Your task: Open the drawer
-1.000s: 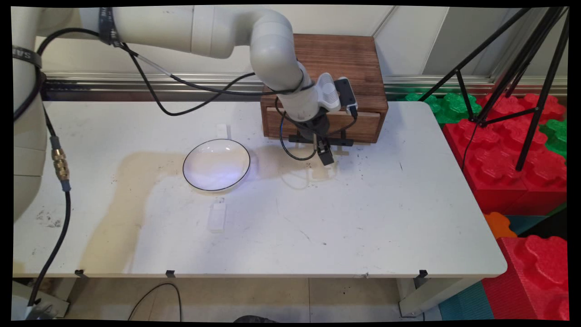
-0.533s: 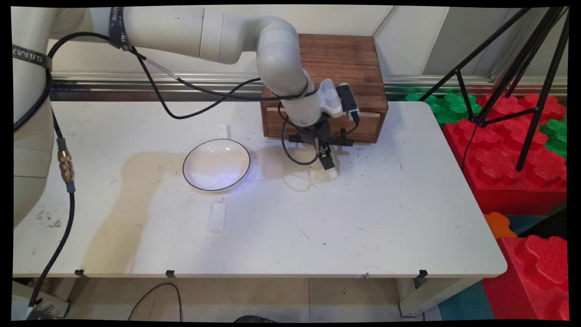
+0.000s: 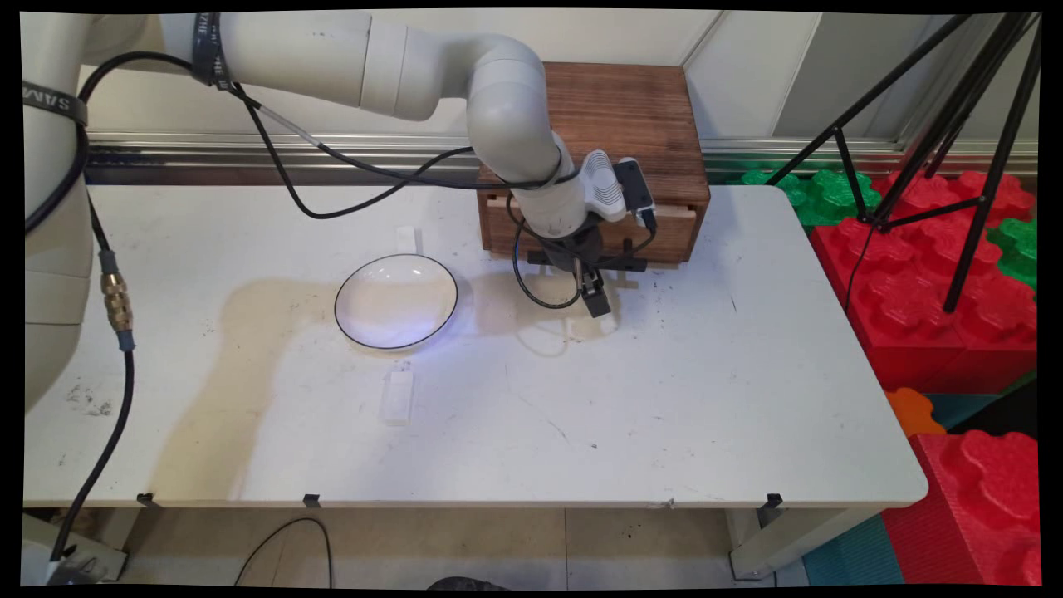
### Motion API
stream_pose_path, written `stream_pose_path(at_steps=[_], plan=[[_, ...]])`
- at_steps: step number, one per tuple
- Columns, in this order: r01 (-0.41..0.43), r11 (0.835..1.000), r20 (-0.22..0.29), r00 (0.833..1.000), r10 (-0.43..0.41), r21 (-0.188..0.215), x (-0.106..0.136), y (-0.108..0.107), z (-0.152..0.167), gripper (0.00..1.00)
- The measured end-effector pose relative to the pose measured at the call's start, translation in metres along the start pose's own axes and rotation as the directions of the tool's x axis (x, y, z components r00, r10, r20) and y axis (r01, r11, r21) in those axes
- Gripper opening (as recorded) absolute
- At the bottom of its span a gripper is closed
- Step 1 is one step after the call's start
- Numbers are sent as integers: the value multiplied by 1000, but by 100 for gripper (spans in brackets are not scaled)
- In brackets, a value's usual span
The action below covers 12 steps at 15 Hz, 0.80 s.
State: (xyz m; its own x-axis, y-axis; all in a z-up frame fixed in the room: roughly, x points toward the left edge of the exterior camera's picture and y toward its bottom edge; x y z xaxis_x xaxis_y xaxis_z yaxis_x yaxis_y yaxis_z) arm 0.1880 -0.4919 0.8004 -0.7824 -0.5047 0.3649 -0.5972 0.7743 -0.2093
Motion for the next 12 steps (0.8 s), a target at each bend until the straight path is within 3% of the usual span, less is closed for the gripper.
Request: stream_pose_path(at_steps=[12], plan=[[-21,999,1,1000,21,-34,-13,27,-19,100]])
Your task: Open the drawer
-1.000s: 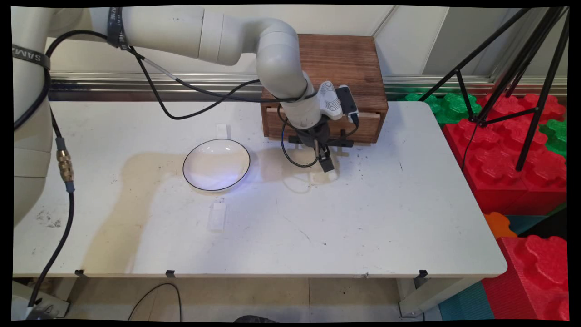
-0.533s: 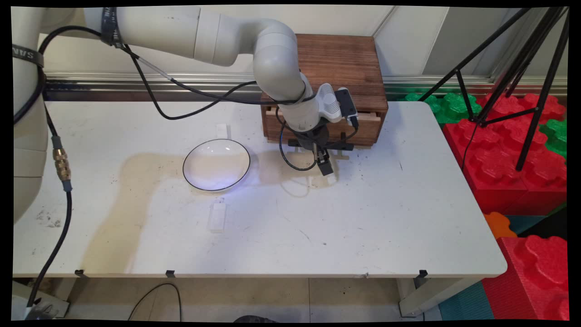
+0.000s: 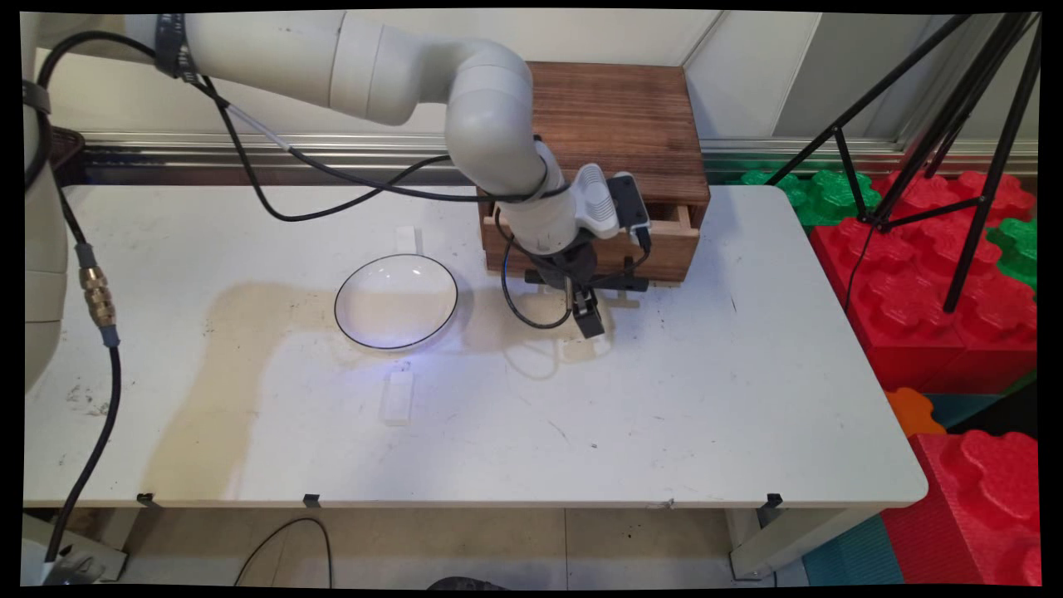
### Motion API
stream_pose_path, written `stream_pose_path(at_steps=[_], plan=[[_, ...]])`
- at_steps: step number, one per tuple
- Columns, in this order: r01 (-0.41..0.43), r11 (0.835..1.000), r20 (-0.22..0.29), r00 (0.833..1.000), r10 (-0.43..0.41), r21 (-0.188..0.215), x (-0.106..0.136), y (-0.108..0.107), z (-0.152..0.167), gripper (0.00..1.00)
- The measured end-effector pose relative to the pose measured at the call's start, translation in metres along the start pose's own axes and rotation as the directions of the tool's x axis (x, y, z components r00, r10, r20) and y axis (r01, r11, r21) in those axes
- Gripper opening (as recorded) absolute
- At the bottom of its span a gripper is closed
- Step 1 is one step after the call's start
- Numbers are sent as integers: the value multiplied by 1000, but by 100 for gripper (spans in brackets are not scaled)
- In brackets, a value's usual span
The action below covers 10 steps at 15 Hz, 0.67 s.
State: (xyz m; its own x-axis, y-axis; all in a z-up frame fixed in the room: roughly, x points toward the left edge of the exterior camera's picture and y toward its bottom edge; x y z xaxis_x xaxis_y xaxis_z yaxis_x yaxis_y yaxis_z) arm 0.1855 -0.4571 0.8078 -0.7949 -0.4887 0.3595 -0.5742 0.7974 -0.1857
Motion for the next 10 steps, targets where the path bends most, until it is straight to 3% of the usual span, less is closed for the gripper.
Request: stream_pose_path(at_steps=[10], plan=[[-41,998,1,999,41,-43,-18,34,-18,100]])
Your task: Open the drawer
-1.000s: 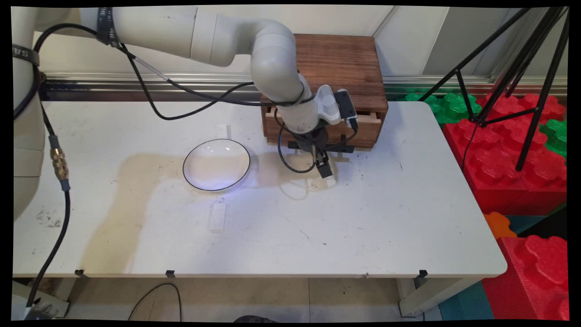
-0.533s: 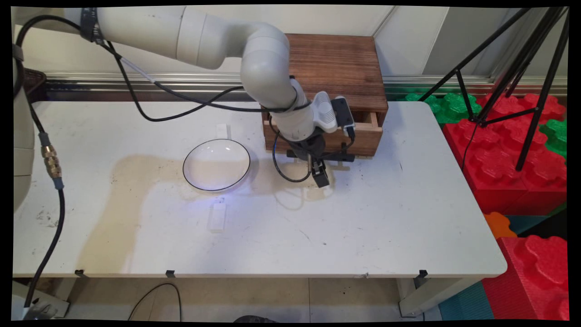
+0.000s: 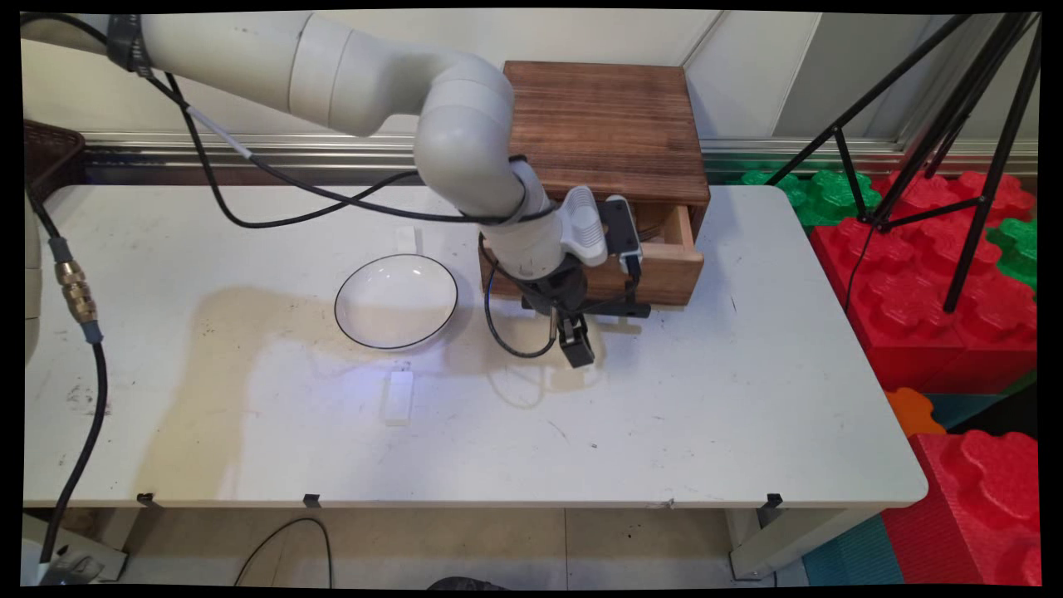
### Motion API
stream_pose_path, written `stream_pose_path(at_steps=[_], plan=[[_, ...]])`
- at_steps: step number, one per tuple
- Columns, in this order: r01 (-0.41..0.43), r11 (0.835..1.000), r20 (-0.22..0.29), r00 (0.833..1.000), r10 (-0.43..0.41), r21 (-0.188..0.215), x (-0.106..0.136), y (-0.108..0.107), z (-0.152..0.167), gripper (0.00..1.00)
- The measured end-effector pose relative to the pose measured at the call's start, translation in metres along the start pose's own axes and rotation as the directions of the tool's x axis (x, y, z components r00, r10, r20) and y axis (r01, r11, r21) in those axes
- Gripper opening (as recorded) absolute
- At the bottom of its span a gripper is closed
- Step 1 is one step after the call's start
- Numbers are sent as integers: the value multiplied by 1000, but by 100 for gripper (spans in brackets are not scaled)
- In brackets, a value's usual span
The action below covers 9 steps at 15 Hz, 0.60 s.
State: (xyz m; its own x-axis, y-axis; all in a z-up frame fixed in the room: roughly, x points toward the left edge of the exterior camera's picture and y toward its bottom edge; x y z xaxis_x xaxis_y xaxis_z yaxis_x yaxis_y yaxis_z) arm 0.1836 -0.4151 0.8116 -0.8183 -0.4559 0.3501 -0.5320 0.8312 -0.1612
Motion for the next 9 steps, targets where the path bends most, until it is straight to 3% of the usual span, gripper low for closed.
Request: stream_pose_path(at_steps=[9], plan=[[-41,999,-12,999,40,-36,-10,31,-9,100]])
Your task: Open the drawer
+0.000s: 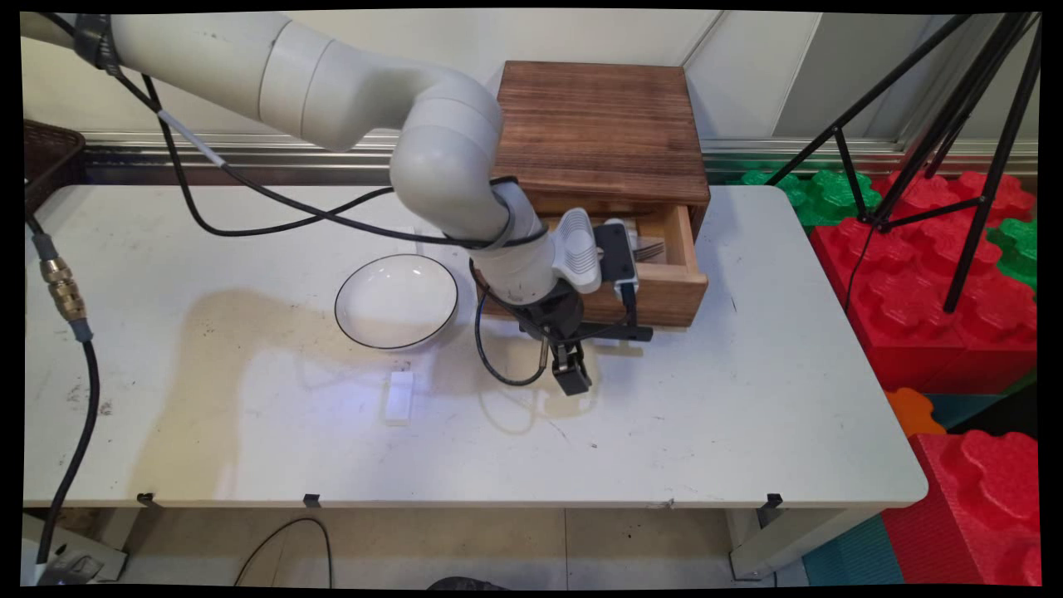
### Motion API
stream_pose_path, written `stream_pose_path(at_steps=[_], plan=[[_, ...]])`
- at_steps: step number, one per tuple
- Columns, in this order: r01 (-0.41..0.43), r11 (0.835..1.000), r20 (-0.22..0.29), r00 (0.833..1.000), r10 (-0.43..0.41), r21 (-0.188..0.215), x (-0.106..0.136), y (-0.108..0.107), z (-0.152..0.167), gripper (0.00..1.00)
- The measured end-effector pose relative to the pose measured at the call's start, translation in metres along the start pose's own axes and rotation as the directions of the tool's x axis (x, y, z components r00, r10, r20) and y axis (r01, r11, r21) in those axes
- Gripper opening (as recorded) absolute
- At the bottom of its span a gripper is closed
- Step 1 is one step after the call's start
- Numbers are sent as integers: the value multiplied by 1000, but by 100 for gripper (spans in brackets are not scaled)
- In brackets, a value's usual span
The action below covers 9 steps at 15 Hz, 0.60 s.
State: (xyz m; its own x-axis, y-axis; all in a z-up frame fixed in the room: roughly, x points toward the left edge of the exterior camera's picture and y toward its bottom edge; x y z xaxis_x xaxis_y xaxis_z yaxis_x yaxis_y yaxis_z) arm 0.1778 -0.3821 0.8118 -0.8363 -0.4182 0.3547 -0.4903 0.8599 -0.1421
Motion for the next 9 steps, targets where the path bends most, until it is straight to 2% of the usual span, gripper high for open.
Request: stream_pose_path(at_steps=[9], plan=[[-30,999,-8,1000,29,-20,-4,26,-5,100]])
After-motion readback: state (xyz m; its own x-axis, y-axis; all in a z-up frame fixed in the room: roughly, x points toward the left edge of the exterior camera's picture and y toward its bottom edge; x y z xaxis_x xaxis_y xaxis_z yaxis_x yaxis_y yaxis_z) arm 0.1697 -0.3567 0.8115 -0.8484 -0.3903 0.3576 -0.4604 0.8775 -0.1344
